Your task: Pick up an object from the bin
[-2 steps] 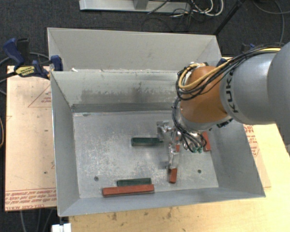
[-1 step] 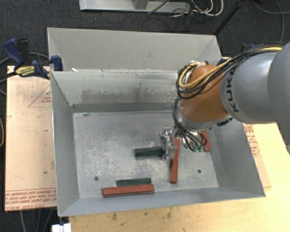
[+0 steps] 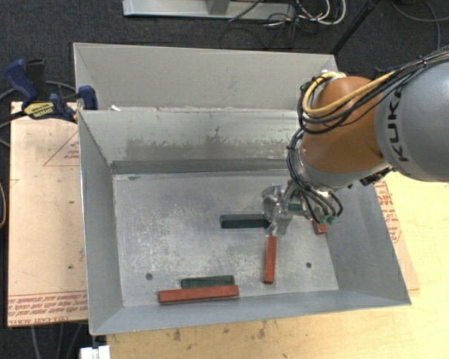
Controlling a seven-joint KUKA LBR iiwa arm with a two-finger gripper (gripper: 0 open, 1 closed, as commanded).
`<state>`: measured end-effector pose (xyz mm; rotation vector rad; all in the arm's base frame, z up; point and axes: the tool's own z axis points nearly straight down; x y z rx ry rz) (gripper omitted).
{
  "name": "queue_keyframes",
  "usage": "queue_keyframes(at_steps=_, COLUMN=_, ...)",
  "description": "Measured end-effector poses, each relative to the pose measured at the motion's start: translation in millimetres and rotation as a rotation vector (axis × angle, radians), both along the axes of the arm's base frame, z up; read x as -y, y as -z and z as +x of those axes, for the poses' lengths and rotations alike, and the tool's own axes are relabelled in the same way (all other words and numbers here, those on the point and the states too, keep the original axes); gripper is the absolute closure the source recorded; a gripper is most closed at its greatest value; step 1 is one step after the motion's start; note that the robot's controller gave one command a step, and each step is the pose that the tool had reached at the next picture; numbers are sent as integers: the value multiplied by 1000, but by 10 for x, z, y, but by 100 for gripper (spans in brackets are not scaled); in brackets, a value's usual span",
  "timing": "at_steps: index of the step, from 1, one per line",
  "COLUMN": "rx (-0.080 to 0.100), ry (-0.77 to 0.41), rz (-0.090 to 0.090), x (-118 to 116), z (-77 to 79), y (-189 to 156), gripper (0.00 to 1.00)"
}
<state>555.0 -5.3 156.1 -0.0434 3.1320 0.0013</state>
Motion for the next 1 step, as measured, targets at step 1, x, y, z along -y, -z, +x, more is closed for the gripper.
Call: queue_keyframes(at_steps=1, rx=3, ry=27, rz=-2, x=365, z=117, y=-874, gripper=100)
